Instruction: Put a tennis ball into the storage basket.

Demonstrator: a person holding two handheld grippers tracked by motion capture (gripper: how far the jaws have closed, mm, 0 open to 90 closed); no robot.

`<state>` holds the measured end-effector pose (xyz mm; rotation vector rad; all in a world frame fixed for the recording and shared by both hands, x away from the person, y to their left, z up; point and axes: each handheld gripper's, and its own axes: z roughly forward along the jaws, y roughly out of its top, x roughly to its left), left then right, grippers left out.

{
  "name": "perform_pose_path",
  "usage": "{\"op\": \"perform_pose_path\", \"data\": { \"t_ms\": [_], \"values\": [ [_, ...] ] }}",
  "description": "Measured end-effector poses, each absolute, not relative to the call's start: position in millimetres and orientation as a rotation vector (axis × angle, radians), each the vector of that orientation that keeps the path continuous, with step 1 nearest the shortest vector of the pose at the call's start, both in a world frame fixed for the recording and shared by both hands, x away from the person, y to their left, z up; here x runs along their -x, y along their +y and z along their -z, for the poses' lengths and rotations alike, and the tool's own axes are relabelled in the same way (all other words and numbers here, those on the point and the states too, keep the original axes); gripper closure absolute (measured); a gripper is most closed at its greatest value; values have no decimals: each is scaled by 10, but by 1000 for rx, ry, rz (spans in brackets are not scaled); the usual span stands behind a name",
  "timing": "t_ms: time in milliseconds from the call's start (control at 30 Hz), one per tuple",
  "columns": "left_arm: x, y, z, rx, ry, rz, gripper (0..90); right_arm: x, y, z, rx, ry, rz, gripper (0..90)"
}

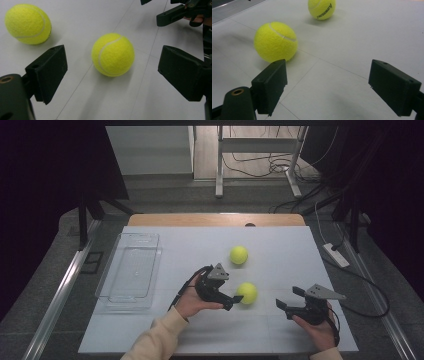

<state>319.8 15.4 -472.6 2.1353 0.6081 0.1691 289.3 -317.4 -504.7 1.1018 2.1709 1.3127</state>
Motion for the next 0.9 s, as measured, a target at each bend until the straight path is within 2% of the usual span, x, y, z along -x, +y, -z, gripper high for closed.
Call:
{"op": "perform_pose_path", "data": {
  "t_ms": [900],
  "values": [
    [-3351,-121,4830,-2210,593,-132,99,-2888,-3181,5049,-1106,2168,-1307,154]
  ]
}}
